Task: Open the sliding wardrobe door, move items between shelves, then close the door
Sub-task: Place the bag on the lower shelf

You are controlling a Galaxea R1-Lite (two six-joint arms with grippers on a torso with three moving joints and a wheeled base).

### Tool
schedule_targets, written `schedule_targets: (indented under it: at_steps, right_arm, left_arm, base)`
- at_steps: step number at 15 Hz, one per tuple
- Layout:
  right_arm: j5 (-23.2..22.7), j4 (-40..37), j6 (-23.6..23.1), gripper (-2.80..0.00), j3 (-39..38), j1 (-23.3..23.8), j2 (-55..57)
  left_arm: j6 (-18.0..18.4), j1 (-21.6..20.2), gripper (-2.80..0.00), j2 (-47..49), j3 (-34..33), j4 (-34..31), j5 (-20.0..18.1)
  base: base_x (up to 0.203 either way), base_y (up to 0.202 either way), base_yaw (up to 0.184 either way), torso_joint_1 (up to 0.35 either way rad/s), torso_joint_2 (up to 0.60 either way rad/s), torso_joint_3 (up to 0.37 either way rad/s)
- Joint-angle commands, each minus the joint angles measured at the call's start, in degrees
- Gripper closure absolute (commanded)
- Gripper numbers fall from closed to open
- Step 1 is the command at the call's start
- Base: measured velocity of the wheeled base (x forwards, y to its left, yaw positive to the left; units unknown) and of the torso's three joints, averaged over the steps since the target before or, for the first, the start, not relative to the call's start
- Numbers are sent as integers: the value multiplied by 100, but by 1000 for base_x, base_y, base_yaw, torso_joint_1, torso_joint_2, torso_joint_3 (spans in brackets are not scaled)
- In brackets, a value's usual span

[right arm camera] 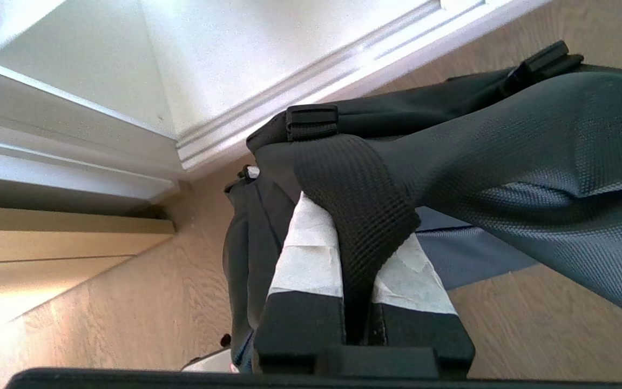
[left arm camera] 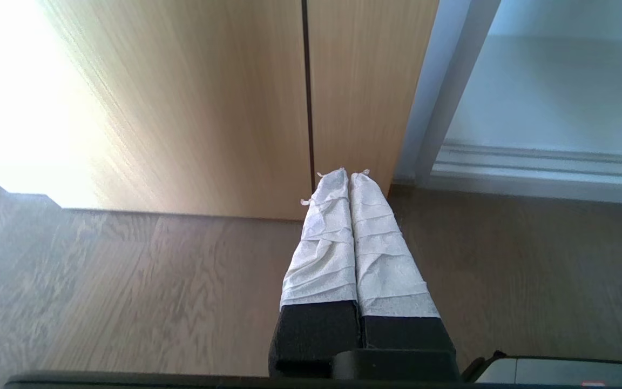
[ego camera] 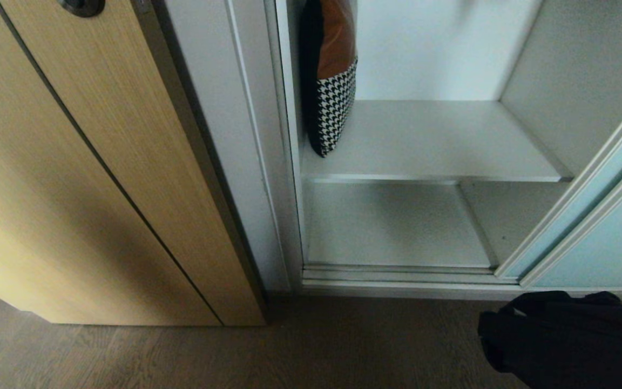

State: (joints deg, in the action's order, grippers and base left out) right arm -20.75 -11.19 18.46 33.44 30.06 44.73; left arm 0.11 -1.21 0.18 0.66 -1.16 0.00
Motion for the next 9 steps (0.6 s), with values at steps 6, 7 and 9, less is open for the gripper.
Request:
schedule_targets:
  at_steps: [6, 7, 9]
  right_arm:
    - [-26, 20, 9, 0, -136, -18, 72]
    - [-26, 23, 6, 0, -157, -18, 91]
    - [-26, 29, 0, 0, -211, -18, 98]
  left_arm:
    - [-11, -2, 0, -1, 22, -43, 0]
    - [-11, -2, 0, -1, 22, -43, 0]
    - [-11, -2, 0, -1, 22, -43, 0]
  base:
    - [0, 0, 0, 1, 4, -175]
    - [0, 0, 0, 3, 2, -198]
    - [0, 0, 0, 4, 2, -195]
